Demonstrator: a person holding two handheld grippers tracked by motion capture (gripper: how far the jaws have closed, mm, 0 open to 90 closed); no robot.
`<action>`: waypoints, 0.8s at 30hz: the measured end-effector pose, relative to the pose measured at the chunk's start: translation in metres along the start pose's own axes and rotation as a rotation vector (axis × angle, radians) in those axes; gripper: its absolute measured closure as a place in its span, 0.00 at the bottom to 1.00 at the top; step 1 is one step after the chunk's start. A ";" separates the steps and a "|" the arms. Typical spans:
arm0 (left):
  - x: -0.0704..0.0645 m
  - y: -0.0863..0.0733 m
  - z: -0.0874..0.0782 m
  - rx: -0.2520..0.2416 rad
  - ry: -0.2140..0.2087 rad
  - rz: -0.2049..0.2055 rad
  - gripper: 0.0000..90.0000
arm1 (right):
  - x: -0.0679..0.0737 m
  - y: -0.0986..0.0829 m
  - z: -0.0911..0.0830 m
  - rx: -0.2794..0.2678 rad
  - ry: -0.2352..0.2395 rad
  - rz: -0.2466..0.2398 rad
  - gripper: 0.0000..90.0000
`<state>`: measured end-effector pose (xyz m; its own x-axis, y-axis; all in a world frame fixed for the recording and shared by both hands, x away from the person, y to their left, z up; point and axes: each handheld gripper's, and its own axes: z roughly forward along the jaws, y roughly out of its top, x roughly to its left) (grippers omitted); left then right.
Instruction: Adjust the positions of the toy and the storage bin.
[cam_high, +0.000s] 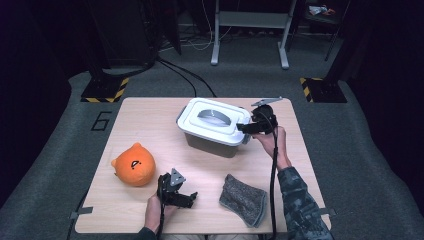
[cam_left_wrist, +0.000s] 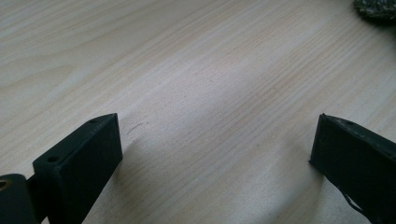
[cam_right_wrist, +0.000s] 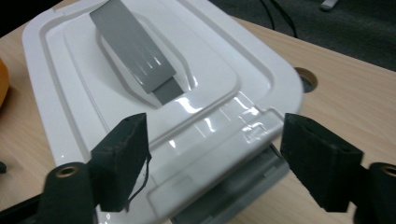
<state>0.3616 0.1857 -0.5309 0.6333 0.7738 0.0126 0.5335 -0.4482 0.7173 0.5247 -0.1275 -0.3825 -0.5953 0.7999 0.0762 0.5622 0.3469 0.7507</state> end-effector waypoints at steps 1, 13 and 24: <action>0.000 0.000 0.000 0.002 0.000 0.004 0.02 | 0.002 0.002 0.004 0.004 0.013 -0.011 0.23; 0.000 0.000 0.000 0.002 0.000 0.005 0.02 | 0.011 0.022 0.033 0.029 0.114 -0.150 0.53; 0.000 0.000 0.000 0.002 0.000 0.004 0.02 | 0.012 0.025 0.038 0.043 0.167 -0.181 0.67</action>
<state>0.3617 0.1859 -0.5308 0.6351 0.7723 0.0152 0.5325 -0.4520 0.7157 0.5537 -0.0909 -0.3874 -0.7734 0.6317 0.0528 0.4592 0.5008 0.7338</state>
